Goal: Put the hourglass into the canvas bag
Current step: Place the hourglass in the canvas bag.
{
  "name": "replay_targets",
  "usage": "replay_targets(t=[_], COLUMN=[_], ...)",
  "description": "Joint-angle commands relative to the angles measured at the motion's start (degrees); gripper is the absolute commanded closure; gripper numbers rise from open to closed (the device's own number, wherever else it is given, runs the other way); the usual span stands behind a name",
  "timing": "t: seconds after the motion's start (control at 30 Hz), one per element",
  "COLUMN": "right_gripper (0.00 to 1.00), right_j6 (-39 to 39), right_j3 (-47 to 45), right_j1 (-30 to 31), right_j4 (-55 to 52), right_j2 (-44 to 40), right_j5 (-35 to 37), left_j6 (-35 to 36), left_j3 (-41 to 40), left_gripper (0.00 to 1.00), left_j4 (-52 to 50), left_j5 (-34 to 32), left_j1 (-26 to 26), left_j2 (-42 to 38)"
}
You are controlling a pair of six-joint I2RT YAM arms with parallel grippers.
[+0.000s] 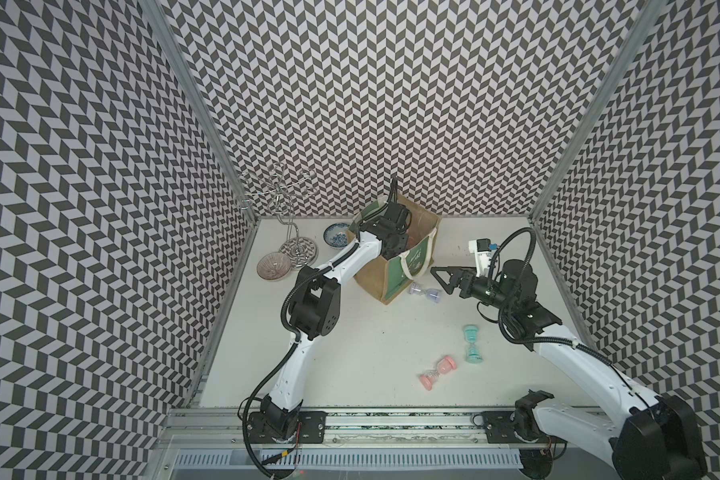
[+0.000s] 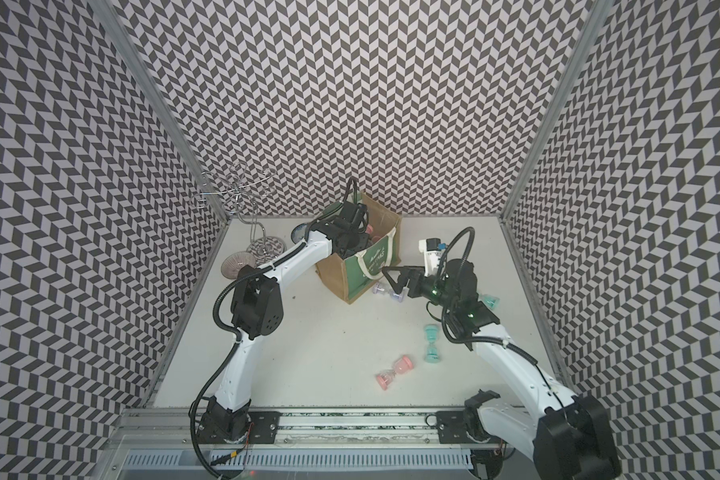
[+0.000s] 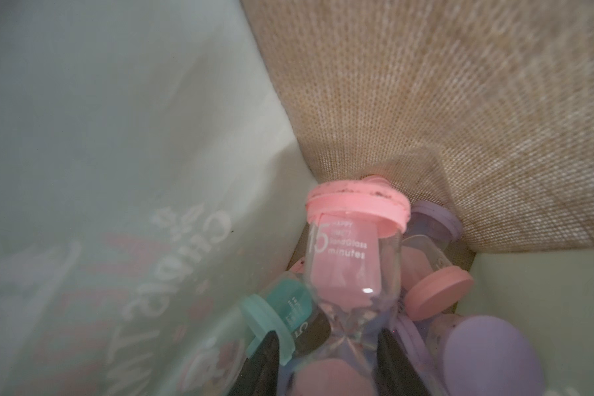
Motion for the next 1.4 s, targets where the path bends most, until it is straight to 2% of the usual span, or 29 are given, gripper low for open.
replay_targets(t=[0.0, 0.17, 0.27, 0.4, 0.77, 0.93, 1.1, 1.37], right_gripper=[0.01, 0.01, 0.01, 0.01, 0.01, 0.01, 0.01, 0.01], right_j6=[-0.4, -0.6, -0.3, 0.0, 0.0, -0.3, -0.6, -0.2], right_j3=[0.4, 0.6, 0.6, 0.0, -0.7, -1.2, -2.0, -3.9], right_j1=[0.2, 0.2, 0.2, 0.1, 0.1, 0.0, -0.2, -0.7], right_j4=[3.5, 2.5, 1.6, 1.6, 1.3, -0.1, -3.7, -12.4], right_j2=[-0.1, -0.8, -1.4, -2.4, -3.2, -4.3, -6.6, -13.3], right_j5=[1.1, 2.8, 3.4, 4.2, 4.2, 4.7, 6.9, 11.9], left_j6=[0.6, 1.2, 1.5, 2.0, 2.5, 2.8, 3.5, 9.1], left_j3=[-0.1, -1.2, -2.7, -3.3, -4.3, -6.6, -13.1, -24.6], left_gripper=[0.71, 0.66, 0.57, 0.53, 0.47, 0.45, 0.44, 0.42], left_j4=[-0.6, -0.3, 0.3, 0.0, -0.6, 0.7, 6.2, 17.9], left_j5=[-1.5, -1.5, -2.1, -3.6, -4.5, -4.2, -2.5, 4.7], left_j1=[0.2, 0.1, 0.1, 0.2, 0.2, 0.0, 0.0, -0.4], left_j2=[-0.4, -1.3, -2.2, -2.7, -6.8, -12.0, -19.7, -31.2])
